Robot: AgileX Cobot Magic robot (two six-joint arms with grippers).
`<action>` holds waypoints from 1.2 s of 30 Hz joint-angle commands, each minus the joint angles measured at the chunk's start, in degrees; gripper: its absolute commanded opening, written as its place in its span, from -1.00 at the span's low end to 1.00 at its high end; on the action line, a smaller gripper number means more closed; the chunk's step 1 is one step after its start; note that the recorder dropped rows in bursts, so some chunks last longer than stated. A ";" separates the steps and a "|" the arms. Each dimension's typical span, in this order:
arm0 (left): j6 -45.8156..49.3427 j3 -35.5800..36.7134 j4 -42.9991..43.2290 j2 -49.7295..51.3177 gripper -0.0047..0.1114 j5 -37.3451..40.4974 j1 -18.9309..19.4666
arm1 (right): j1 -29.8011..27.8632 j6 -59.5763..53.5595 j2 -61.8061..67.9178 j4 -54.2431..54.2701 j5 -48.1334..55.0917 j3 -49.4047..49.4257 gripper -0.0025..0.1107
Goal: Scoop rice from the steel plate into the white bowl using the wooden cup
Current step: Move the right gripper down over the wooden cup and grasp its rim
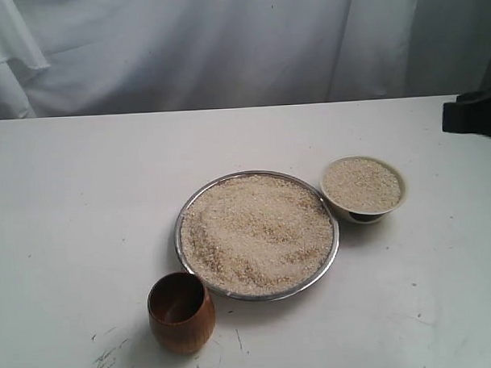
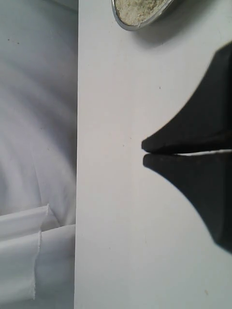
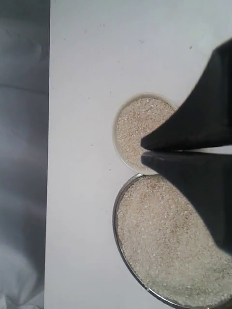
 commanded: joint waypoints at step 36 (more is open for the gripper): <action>-0.18 0.26 -0.04 -0.29 -0.92 -0.36 -0.09 | 35.51 -16.82 46.80 8.62 10.34 -29.38 0.54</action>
